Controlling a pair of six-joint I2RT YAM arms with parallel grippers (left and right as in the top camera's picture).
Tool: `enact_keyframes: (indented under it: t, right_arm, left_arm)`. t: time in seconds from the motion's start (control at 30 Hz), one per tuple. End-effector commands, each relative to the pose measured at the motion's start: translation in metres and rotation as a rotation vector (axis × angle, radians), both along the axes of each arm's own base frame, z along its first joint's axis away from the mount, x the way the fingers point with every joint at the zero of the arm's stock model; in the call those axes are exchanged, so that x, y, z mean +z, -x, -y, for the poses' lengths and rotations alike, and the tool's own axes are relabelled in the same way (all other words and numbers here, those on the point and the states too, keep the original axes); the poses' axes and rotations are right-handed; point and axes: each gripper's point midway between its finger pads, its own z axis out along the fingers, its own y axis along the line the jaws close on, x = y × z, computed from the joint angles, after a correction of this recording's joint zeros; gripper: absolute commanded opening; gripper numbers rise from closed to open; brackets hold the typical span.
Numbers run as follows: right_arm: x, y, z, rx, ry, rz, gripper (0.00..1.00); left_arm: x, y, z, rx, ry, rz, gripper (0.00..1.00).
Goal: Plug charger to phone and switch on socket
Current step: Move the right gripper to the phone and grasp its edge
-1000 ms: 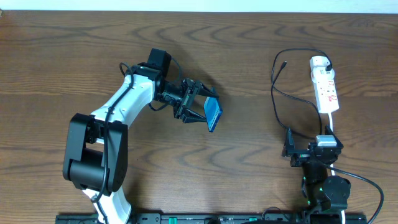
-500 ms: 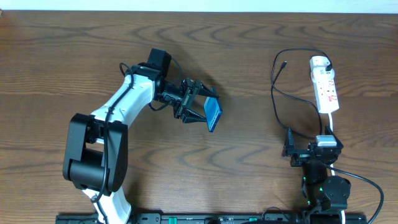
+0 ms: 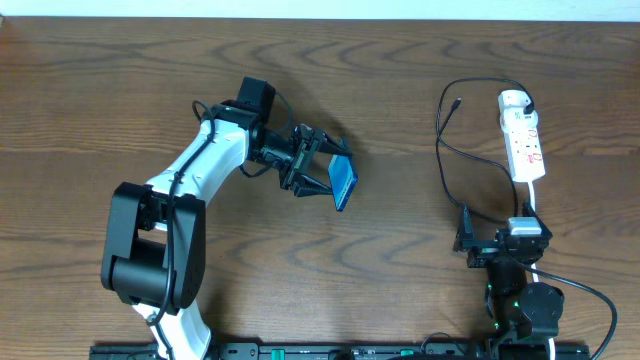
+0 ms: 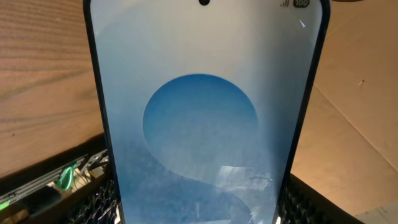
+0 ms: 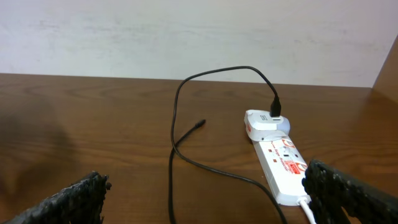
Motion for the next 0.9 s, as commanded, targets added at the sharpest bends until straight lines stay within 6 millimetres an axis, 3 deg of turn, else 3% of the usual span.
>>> enact_keyframes:
  t: [0.0,0.3,0.4,0.63,0.87]
  right_arm:
    - [-0.001,0.0,0.001,-0.004,-0.009,0.0,0.99]
    - [-0.001,0.0,-0.002,0.01,-0.049,0.0,0.99]
    - [0.0,0.0,-0.006,0.02,-0.206,-0.006,0.99]
    - [0.0,0.0,-0.006,-0.031,-0.887,-0.033,0.99]
    - [0.004,0.0,0.003,-0.078,-0.973,0.004,0.99]
  left_arm:
    - [0.018,0.0,0.003,-0.008,0.055,0.025,0.66]
    - [0.017,-0.002,0.003,-0.01,0.054,0.052,0.66]
    - [0.018,-0.003,0.003,-0.01,0.056,0.059,0.66]
    - [0.021,-0.012,0.005,-0.011,0.074,0.128,0.66]
    - [0.022,-0.023,-0.003,0.016,0.08,0.162,0.66]
